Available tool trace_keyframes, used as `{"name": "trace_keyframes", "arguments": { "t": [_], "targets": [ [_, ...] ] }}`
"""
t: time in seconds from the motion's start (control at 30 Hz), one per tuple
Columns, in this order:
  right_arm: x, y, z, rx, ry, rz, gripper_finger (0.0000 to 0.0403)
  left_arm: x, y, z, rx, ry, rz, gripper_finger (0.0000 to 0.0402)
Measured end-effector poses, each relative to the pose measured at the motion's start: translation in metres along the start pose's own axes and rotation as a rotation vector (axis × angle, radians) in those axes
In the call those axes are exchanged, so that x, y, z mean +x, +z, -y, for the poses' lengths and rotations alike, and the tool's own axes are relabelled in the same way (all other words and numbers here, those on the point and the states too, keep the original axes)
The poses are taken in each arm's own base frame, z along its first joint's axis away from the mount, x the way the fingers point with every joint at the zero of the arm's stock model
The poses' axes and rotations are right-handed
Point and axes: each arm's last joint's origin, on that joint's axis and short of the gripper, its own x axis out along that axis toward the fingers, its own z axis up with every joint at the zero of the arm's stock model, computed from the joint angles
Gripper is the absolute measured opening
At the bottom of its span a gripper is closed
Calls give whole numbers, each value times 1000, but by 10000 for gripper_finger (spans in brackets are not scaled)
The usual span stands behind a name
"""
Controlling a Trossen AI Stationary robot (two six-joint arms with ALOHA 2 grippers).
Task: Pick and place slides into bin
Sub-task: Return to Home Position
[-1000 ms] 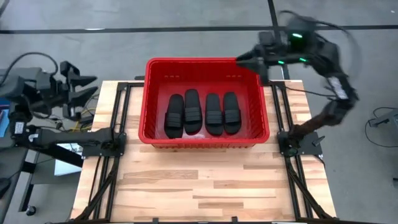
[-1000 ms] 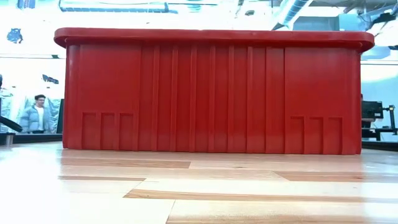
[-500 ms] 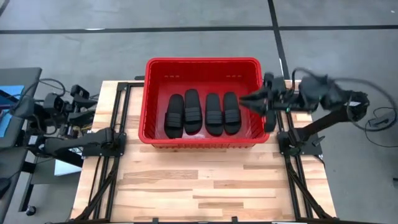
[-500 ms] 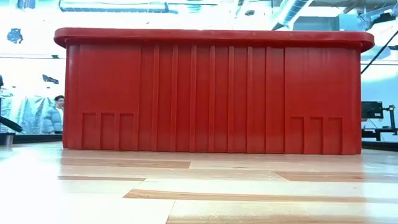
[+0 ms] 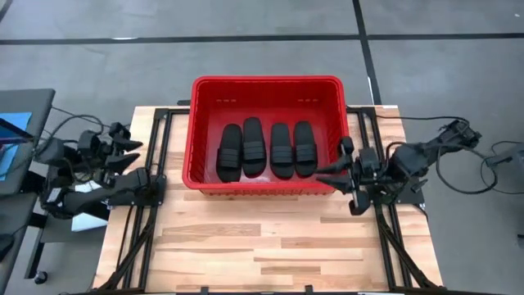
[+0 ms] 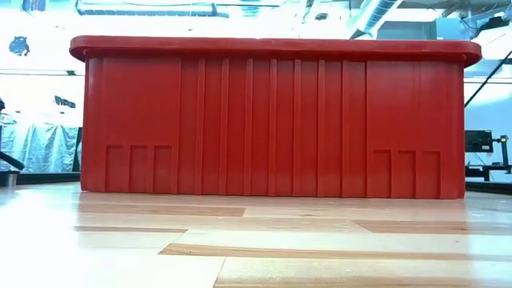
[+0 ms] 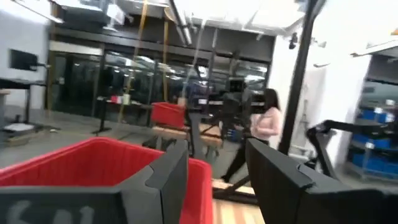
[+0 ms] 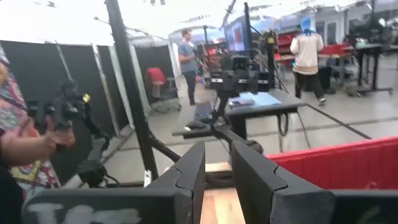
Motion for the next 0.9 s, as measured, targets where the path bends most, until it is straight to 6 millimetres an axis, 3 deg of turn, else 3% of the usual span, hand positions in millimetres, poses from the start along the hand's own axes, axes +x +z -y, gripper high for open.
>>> {"name": "trace_keyframes", "arguments": {
  "t": [0.33,0.53,0.67,0.8,0.9],
  "targets": [
    [-38,-57,4,63,102,116,70,23,-40,-13,-28,-46,-145,154],
    [-70,-86,4,114,221,160,70,33,-58,-23,6,-42,-147,154],
    [-85,-100,3,143,299,188,70,40,-72,-30,-63,-73,-151,154],
    [-95,-101,-2,138,364,275,70,45,-63,-25,-59,-267,15,154],
    [-100,-100,-7,106,394,289,70,43,-50,-20,12,-312,189,154]
  ]
}}
